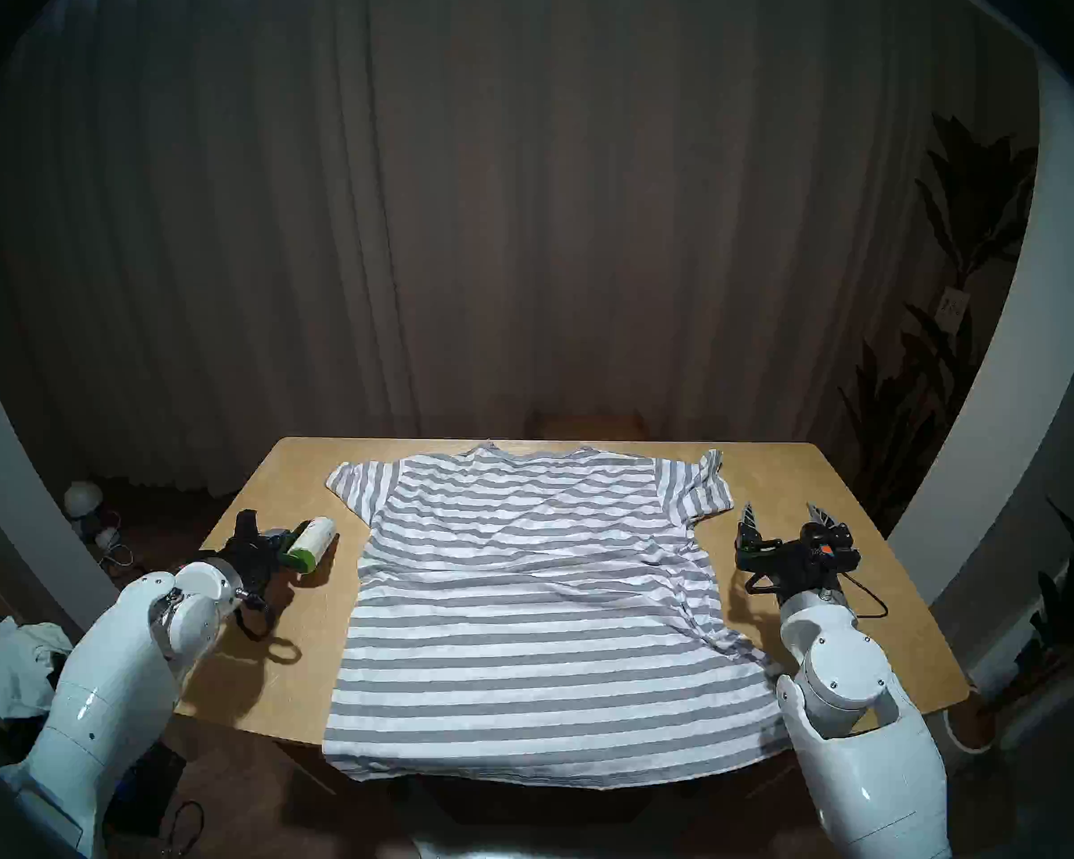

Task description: Use the fur roller to clean a top

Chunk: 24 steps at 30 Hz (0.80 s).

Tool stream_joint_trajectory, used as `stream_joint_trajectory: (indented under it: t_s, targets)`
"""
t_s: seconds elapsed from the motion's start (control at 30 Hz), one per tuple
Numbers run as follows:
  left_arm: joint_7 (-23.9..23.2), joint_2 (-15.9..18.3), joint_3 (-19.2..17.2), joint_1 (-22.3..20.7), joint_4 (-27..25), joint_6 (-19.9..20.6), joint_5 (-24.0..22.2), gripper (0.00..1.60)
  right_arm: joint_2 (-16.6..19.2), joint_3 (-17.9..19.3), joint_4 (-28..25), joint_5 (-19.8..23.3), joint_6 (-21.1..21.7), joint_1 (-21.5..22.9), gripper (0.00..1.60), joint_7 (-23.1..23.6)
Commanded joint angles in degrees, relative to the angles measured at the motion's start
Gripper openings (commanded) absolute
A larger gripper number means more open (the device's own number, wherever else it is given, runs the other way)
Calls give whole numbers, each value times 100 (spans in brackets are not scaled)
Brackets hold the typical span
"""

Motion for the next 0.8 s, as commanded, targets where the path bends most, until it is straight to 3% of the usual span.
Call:
stream_joint_trajectory:
  t_s: [0.0,0.03,0.07,0.13,0.37,0.77]
  targets:
    - [197,141,24,32,-190,-57,99,112,23,23,-132,-12,-130,-47,160,11]
    - [196,146,17,52,-211,-57,114,122,28,24,-135,-7,-130,-49,160,13]
    - [211,147,9,64,-226,-63,114,146,32,24,-138,-1,-129,-50,160,16]
    - [217,157,4,85,-242,-67,125,160,43,25,-142,11,-127,-51,160,27]
    - [213,209,-117,252,-380,-99,110,160,72,14,-162,41,-95,-49,160,49]
    - [808,442,-554,973,-1128,-461,-15,160,103,3,-91,48,-68,68,160,103]
